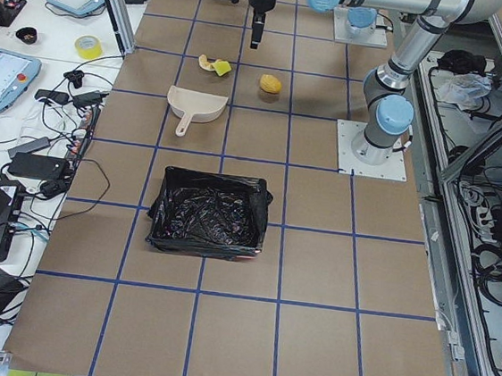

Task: Sweep and dump trash into bin
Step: 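Lower the right gripper and grasp the white brush handle, then lift the brush with the right gripper while the left gripper grips the dustpan handle, then sweep the sponge and pastry into the dustpan with the right gripper's brush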

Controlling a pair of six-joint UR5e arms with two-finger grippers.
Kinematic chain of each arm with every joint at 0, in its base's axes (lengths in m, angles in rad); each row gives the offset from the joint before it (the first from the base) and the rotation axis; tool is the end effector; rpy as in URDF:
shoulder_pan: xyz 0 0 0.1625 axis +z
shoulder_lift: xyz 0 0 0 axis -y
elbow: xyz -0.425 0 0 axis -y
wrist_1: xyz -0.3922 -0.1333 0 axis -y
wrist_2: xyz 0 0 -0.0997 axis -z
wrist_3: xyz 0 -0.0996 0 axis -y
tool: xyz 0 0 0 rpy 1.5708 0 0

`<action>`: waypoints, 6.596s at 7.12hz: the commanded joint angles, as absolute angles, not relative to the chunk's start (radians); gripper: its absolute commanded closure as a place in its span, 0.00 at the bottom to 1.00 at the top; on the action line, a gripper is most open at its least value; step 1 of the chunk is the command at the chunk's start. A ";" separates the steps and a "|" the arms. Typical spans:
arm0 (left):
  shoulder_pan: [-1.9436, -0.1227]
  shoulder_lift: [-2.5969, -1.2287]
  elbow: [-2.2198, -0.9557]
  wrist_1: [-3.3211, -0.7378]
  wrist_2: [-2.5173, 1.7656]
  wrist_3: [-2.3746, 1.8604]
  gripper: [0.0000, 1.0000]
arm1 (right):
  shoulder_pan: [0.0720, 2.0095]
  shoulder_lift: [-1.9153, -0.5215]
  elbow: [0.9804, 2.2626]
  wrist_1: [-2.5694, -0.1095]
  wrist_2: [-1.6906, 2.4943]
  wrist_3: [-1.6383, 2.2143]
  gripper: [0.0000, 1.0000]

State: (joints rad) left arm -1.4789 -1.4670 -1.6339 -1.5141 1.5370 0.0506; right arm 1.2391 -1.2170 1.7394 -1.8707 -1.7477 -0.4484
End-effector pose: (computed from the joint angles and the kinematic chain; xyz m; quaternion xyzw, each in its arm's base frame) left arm -0.0942 -0.4674 0.5118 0.0198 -0.9985 0.0497 0.0134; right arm -0.0738 -0.5698 0.2479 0.0675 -0.9877 -0.1357 0.0391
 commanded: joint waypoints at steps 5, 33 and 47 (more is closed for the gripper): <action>-1.474 -1.467 -1.631 -1.514 1.534 0.052 0.00 | 1.218 -1.212 1.778 -1.881 -1.746 -0.479 0.32; -1.364 -2.134 -1.516 -0.968 1.666 -1.181 0.01 | 1.719 -1.137 1.475 -1.586 -1.799 0.317 1.00; -1.448 -2.112 -1.529 -0.960 1.769 -1.333 1.00 | 2.020 -0.962 1.374 -1.631 -1.534 0.740 1.00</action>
